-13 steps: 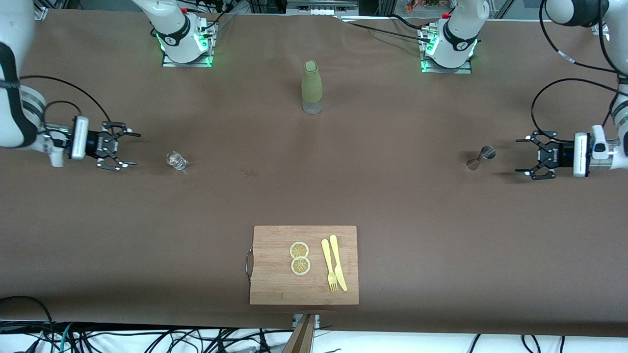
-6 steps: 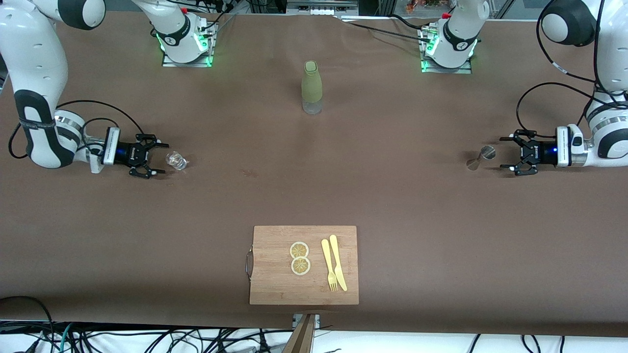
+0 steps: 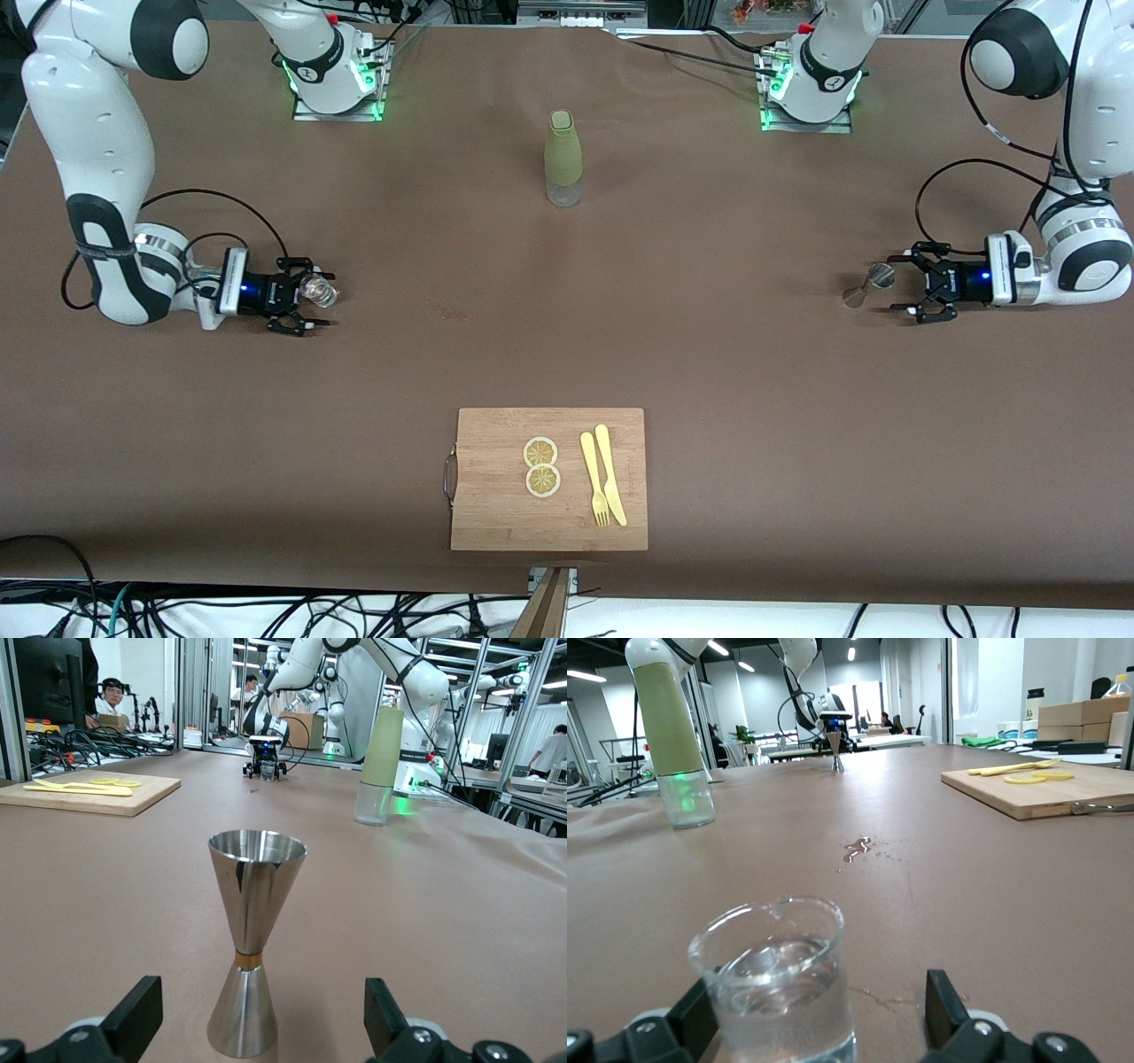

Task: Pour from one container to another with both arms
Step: 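Close the right gripper on the glass while the left gripper grips the jigger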

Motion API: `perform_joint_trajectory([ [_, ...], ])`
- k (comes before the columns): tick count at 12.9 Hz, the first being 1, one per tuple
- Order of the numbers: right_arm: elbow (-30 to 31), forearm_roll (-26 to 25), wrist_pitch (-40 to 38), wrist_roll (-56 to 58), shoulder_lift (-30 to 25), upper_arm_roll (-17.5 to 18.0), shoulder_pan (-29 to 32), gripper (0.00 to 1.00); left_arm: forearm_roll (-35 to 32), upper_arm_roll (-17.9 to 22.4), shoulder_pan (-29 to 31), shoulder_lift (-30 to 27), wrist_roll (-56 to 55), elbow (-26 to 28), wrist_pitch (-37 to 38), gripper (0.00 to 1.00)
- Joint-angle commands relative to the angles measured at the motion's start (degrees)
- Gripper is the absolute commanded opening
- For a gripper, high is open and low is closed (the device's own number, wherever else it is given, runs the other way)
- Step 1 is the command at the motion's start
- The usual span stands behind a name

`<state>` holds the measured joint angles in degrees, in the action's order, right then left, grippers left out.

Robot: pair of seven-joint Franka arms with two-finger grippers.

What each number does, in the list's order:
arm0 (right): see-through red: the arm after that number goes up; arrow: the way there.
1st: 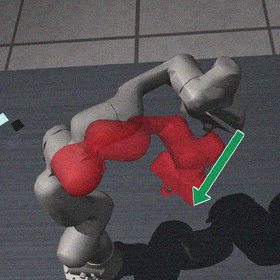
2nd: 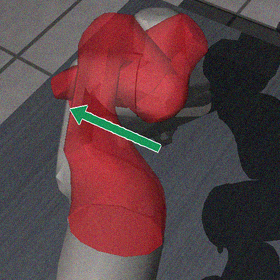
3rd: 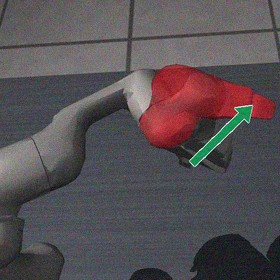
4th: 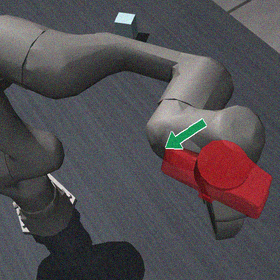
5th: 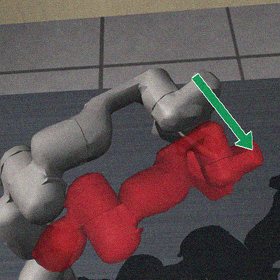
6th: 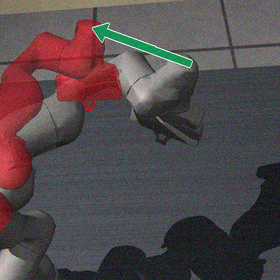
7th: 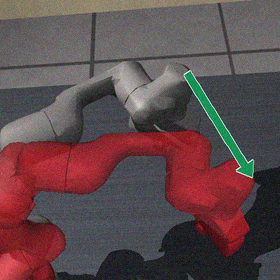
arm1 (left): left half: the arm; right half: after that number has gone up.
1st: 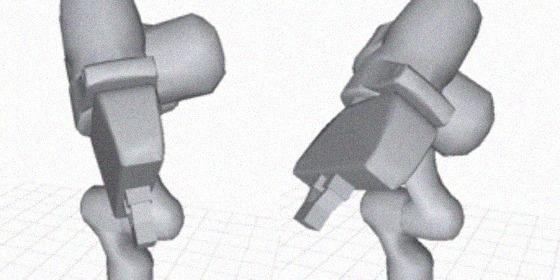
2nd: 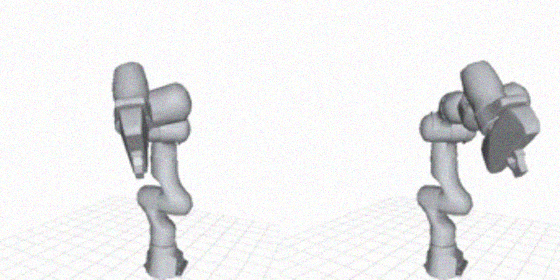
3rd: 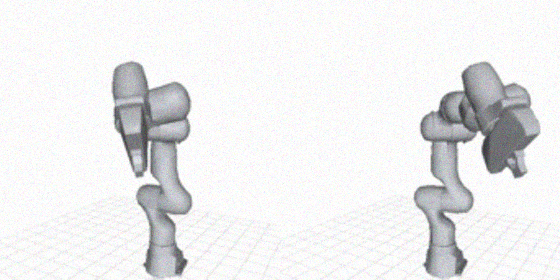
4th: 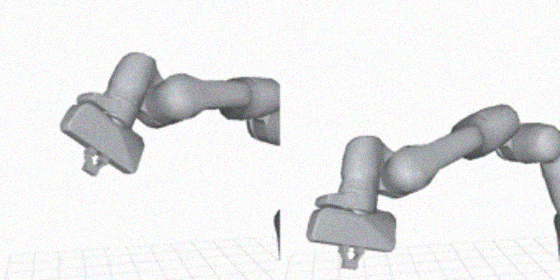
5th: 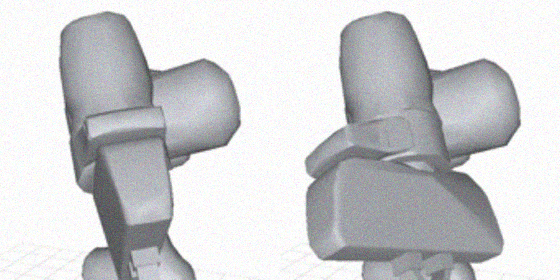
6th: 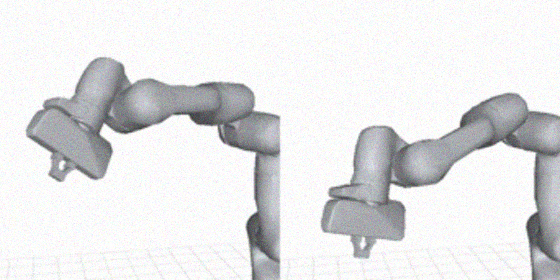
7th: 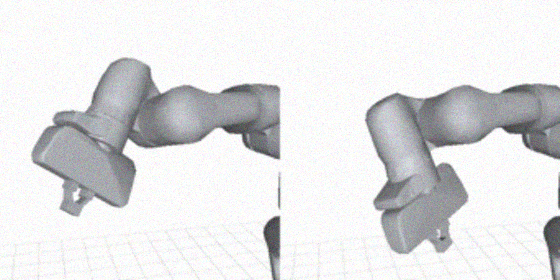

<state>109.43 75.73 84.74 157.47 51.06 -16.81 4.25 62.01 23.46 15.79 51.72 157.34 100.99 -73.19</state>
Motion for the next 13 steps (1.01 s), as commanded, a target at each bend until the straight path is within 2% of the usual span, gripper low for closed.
perform_joint_trajectory([
  [1,-0.5,0.7,-1.2,6.5,1.5,0.5,0.2,0.99,2.3,0.0,-1.5,1.4,10.0,1.1,0.9,1.0],
  [6,-0.5,-1.0,-4.2,6.8,2.2,1.1,0.1,0.98,2.4,-1.0,-1.9,1.7,10.4,1.3,1.3,1.0],
  [8,-0.6,-2.0,-4.5,7.2,2.2,1.1,0.2,0.9,2.4,-1.1,-2.2,1.7,11.1,1.5,1.6,0.99],
  [9,-0.6,-2.1,-4.5,7.4,2.2,1.1,0.2,0.84,2.4,-1.2,-2.3,1.7,11.1,1.8,1.6,0.96],
  [11,-1.0,-2.1,-4.5,7.4,2.2,1.0,0.3,0.69,2.4,-1.2,-2.3,1.7,11.1,1.8,1.6,0.79],
  [12,-1.9,-2.3,-4.5,7.4,2.3,1.1,0.3,0.51,2.4,-1.2,-2.3,1.8,11.1,1.8,1.7,0.75],
  [13,-2.5,-2.9,-4.6,7.2,2.3,1.1,0.3,0.37,2.4,-1.2,-2.3,1.8,11.1,1.8,1.7,0.73],
])
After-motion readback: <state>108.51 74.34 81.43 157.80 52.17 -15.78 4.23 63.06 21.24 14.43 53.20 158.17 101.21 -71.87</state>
